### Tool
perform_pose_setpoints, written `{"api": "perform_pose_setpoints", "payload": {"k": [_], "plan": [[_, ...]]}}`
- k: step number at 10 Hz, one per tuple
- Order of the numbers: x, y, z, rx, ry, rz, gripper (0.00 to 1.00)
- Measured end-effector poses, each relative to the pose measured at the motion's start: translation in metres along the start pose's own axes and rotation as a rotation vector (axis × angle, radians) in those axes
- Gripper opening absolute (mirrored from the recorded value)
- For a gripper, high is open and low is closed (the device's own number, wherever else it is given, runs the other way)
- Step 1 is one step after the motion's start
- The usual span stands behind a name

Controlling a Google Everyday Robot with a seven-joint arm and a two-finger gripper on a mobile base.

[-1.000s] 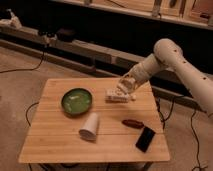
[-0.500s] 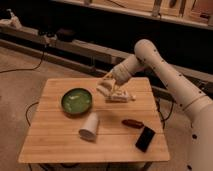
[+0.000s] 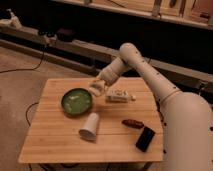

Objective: Place the white sponge in the ceramic bowl

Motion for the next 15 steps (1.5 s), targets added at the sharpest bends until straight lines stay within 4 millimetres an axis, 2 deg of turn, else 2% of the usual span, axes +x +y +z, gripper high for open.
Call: {"api": "perform_pose_setpoints", "payload": {"k": [1,5,7,9,11,12,15], "plan": [[0.007,-0.005,0.019,-0.029,-0.007,-0.014,0.00],[0.021,-0.022,0.071,-0.107,-0.032,-0.062,0.00],[0.027,-0.033,0.088,-0.143,-0.033,-0.088,0.01],[0.031,-0.041,0.100,-0.173,-0.038,-0.127,0.17],[0.031,-0.049,0.113,-0.192,-0.051,-0.168,0.37],[0.030,-0.050,0.116,-0.198,-0.056,-0.182,0.45],[0.027,-0.052,0.122,-0.233,-0.067,-0.234,0.77]]}}
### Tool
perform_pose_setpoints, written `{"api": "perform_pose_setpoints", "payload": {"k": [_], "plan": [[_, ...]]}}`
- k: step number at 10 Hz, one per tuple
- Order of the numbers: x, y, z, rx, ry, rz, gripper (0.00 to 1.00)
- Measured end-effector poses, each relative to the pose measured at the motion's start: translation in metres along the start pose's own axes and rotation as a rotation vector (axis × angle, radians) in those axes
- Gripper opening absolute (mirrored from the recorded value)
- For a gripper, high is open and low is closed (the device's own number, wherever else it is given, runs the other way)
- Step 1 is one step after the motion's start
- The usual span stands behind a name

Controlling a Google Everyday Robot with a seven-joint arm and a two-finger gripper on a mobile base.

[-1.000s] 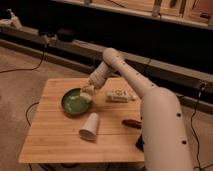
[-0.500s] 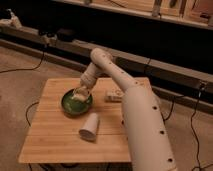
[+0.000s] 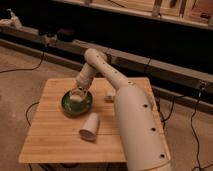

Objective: Place the white sponge in the ceramic bowl

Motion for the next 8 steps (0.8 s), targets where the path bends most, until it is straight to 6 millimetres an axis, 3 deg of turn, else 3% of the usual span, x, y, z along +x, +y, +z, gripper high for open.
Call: {"api": "perform_pose_setpoints", "payload": {"k": [8], "plan": [[-0.0026,-0.0024,0.0016,-0.033,-0.003,-0.017,0.80]]}}
